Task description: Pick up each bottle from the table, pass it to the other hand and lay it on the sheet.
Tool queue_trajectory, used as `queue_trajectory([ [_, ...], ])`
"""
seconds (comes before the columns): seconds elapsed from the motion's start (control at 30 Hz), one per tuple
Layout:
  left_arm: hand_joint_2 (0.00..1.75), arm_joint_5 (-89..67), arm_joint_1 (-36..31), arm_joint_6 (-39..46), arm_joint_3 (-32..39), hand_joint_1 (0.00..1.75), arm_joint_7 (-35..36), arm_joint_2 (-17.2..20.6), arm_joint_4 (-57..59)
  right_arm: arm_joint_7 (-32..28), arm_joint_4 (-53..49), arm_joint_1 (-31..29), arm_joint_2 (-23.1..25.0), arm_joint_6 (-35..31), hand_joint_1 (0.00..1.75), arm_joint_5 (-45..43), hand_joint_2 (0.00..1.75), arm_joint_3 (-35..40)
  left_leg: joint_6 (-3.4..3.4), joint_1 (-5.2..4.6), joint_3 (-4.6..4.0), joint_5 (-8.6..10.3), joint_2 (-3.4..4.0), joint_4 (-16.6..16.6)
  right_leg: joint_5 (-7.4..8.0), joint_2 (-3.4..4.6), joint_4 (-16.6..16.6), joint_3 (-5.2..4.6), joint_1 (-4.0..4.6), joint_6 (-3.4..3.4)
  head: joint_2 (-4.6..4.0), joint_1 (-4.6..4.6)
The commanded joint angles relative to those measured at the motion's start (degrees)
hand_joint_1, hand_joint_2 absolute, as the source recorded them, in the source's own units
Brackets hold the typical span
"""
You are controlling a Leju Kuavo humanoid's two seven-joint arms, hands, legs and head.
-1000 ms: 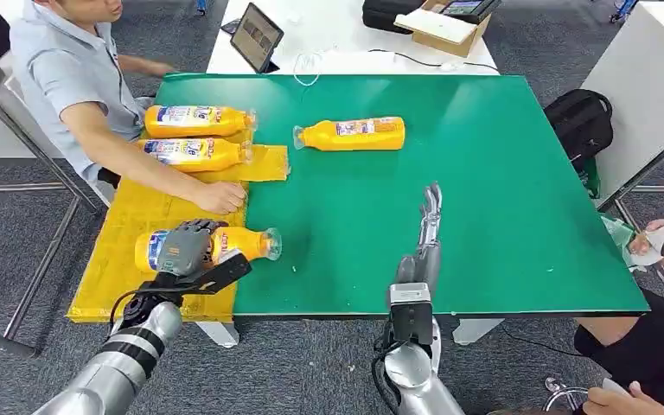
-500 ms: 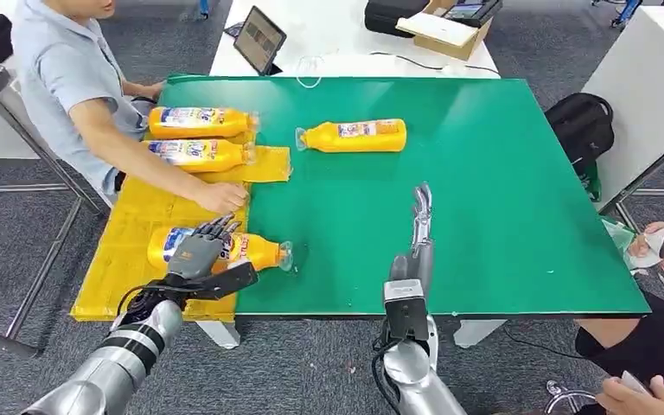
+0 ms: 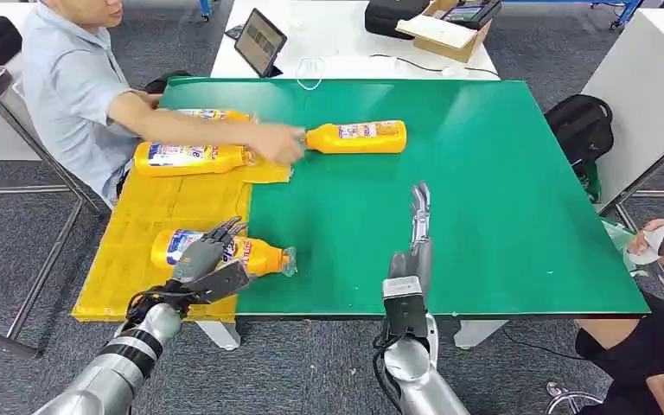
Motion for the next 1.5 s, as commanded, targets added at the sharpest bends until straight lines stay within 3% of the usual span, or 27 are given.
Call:
queue_trajectory([
  [0.03,1.75,12.3,7.2,-2.5,7.0,0.0,-5.1,-4.3,-11.4,0.2,3.0,-1.9,-1.6,-1.3,0.0,-0.2,0.0,1.7,-0.04,0.03,0.05,-0.1,0.15,0.0,-0.03,0.15,0.0,0.02,0.04,-0.09,0.0,0.0],
  [0.2,1.75,12.3,7.2,-2.5,7.0,0.0,-5.1,-4.3,-11.4,0.2,3.0,-1.9,-1.6,-1.3,0.0,-0.2,0.0,1.7,-0.04,0.04,-0.41,-0.04,0.17,0.0,0.03,0.11,0.0,-0.47,0.05,-0.07,0.0,0.0],
  [0.3,1.75,25.6,9.6,-4.6,11.4,0.0,-7.0,-8.8,-21.1,0.2,3.1,-1.6,-1.8,-2.3,0.0,0.4,0.0,1.9,-0.05,0.07,-0.48,-0.08,0.12,0.1,-0.03,0.05,0.0,-0.52,0.09,-0.09,0.0,0.0],
  [0.4,1.75,31.3,10.5,-5.6,11.7,0.0,-5.4,-10.1,-26.0,0.2,3.4,-1.6,-1.8,-2.3,0.0,1.5,0.0,1.6,-0.06,0.12,-0.46,-0.2,0.16,0.2,-0.11,0.1,0.0,-0.48,0.14,-0.12,0.0,-0.02],
  [0.57,1.75,45.3,12.4,-1.7,8.9,0.0,-5.8,-9.0,-33.3,0.2,11.9,-3.5,-5.5,-0.8,0.0,5.7,0.0,4.4,-0.02,0.09,-0.68,-0.07,0.17,0.0,0.02,0.12,-0.1,-0.69,0.1,-0.06,0.0,0.0],
  [0.6,1.75,46.8,12.9,-1.1,9.4,0.0,-6.2,-9.3,-34.7,0.2,14.7,-4.4,-6.1,-0.2,0.0,8.0,1.75,4.3,-0.03,0.1,-0.53,-0.14,0.24,0.0,-0.02,0.19,-0.1,-0.54,0.11,-0.1,0.0,0.0],
  [0.7,1.75,52.1,15.1,1.0,11.8,0.0,-7.2,-10.0,-40.4,0.2,26.4,-7.9,-7.4,-0.3,0.0,19.8,1.75,0.8,-0.02,0.11,-0.59,-0.08,0.29,0.0,0.06,0.22,-0.1,-0.6,0.12,-0.07,0.0,0.0],
  [0.8,1.75,55.8,17.5,3.3,13.6,0.0,-7.5,-10.5,-47.1,7.4,30.6,-10.4,-9.3,1.0,0.0,32.4,1.75,-2.7,-0.04,0.12,-0.51,-0.14,0.28,0.0,0.01,0.21,-0.1,-0.52,0.14,-0.11,0.0,0.0],
  [0.9,1.75,57.2,19.6,4.6,14.2,0.0,-7.6,-10.9,-51.9,12.7,33.0,-12.0,-10.8,5.8,0.0,38.5,1.75,-3.5,0.0,0.05,-0.72,-0.08,0.22,0.1,0.04,0.18,0.0,-0.75,0.06,-0.05,0.0,0.0],
  [1.03,1.75,53.0,21.4,12.9,12.1,0.0,-10.7,-11.7,-57.1,16.2,37.3,-13.6,-10.5,7.4,0.0,42.6,1.75,-4.5,-0.02,0.07,-0.68,-0.13,0.18,0.1,-0.03,0.13,0.0,-0.69,0.09,-0.08,0.0,-0.02],
  [1.5,1.75,52.4,24.0,14.2,6.9,0.0,-10.3,-9.6,-57.6,24.5,42.9,-17.5,-11.1,9.1,0.0,49.5,1.75,-2.7,0.0,0.03,-0.74,-0.03,0.13,0.0,0.03,0.07,0.0,-0.79,0.04,-0.03,0.0,0.0],
])
